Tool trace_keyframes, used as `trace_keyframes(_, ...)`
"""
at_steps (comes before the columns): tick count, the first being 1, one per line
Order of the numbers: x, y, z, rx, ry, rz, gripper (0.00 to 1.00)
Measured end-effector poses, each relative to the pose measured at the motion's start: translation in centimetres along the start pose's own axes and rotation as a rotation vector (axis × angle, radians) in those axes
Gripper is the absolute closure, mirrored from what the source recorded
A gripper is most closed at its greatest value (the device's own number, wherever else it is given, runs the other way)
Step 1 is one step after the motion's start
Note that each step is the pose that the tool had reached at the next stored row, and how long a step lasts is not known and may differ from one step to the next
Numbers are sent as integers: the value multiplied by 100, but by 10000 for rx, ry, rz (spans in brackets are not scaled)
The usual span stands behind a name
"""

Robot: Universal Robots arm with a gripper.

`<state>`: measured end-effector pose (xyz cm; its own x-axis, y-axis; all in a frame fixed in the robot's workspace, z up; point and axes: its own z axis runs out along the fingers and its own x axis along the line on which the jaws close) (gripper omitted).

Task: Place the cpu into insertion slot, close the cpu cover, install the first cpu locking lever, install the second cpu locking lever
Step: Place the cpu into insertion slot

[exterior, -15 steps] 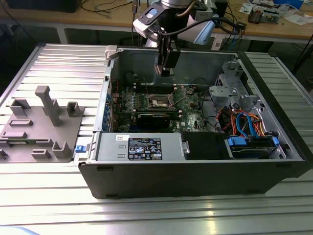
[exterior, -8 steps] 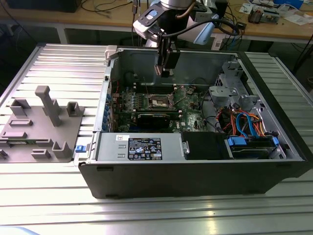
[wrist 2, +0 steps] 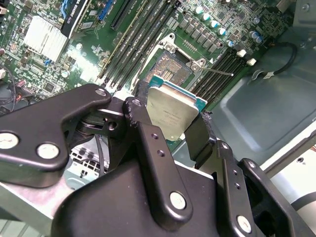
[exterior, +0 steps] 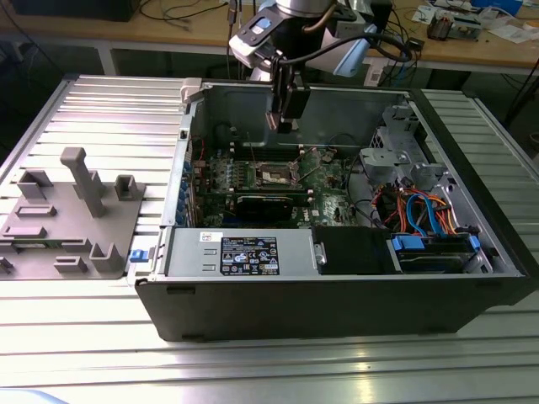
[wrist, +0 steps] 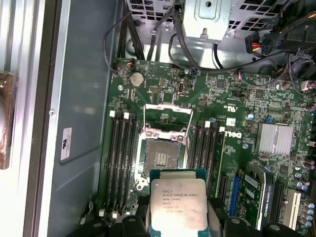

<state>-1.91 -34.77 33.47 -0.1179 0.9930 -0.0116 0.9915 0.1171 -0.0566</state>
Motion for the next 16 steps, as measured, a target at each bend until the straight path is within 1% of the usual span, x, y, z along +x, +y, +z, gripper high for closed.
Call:
trace_keyframes(13,0,1,26,6,29,505,46)
trace_keyframes(16,0,3,31,6,29,518,46)
